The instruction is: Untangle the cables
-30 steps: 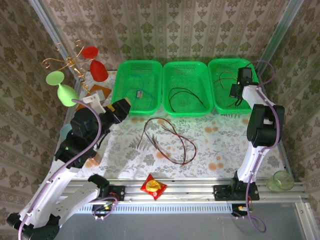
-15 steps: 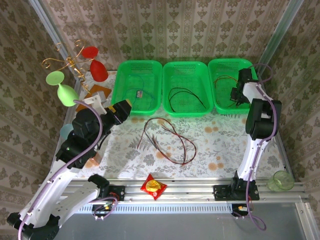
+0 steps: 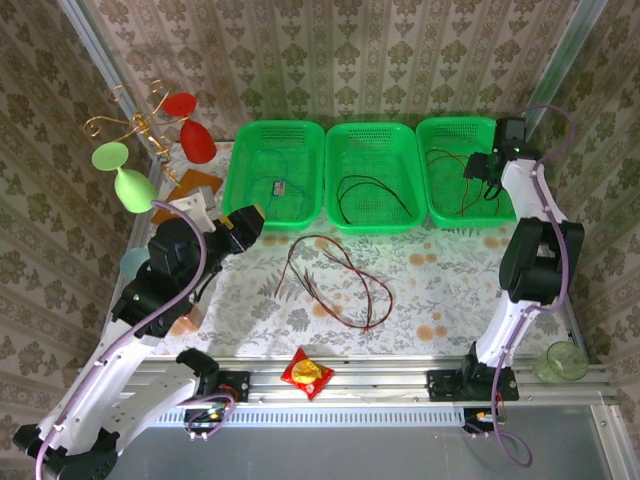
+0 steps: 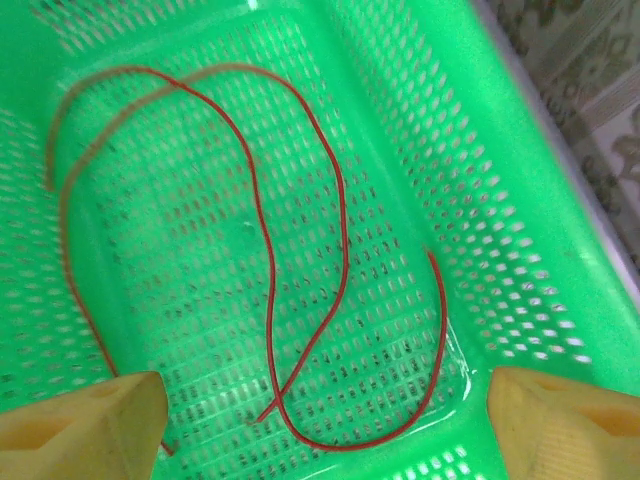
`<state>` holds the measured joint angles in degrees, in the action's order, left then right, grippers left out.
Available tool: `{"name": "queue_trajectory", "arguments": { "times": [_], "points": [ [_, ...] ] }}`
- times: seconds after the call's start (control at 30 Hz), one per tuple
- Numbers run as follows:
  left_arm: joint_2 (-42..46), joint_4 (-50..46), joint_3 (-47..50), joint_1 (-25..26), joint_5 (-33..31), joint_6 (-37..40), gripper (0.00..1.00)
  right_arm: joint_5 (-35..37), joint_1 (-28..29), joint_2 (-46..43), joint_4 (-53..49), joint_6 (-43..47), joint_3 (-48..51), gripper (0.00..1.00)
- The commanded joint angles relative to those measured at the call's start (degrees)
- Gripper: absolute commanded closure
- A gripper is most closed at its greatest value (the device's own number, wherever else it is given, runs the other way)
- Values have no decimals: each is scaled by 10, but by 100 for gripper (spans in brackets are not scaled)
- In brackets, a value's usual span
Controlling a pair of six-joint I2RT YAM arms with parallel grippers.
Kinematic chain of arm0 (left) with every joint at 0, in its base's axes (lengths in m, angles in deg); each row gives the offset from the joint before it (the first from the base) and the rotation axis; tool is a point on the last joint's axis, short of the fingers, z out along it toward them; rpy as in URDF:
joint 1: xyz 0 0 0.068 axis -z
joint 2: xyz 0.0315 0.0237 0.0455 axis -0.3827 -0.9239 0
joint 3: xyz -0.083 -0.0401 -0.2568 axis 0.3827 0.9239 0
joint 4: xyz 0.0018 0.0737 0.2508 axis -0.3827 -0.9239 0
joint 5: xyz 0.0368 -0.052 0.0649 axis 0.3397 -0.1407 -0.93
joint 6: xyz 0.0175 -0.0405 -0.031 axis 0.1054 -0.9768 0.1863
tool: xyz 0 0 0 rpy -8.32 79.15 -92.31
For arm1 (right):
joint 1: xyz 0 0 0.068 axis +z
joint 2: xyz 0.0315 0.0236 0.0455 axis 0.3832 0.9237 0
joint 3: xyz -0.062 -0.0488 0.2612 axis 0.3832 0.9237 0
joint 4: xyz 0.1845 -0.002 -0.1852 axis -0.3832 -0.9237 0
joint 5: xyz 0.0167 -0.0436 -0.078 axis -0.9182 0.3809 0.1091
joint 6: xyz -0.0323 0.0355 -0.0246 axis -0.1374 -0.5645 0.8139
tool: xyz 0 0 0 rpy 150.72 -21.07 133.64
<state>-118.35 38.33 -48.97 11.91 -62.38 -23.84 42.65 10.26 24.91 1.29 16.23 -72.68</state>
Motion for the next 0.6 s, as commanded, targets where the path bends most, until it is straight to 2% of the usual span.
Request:
{"name": "queue_trajectory", "arguments": {
  "times": [0.0,0.2,0.37,0.57],
  "points": [
    [8,-46,2,5,0,-1,32,-27,4,-58,-15,-17,35,15],
    [-4,-131,16,19,2,11,36,-29,63,-187,0,-48,134,16],
    [-22,-161,59,39,17,11,39,4,166,-304,0,-60,218,16],
    [-41,-181,116,65,-2,21,44,2,270,-415,-5,-110,309,16]
  ]
}}
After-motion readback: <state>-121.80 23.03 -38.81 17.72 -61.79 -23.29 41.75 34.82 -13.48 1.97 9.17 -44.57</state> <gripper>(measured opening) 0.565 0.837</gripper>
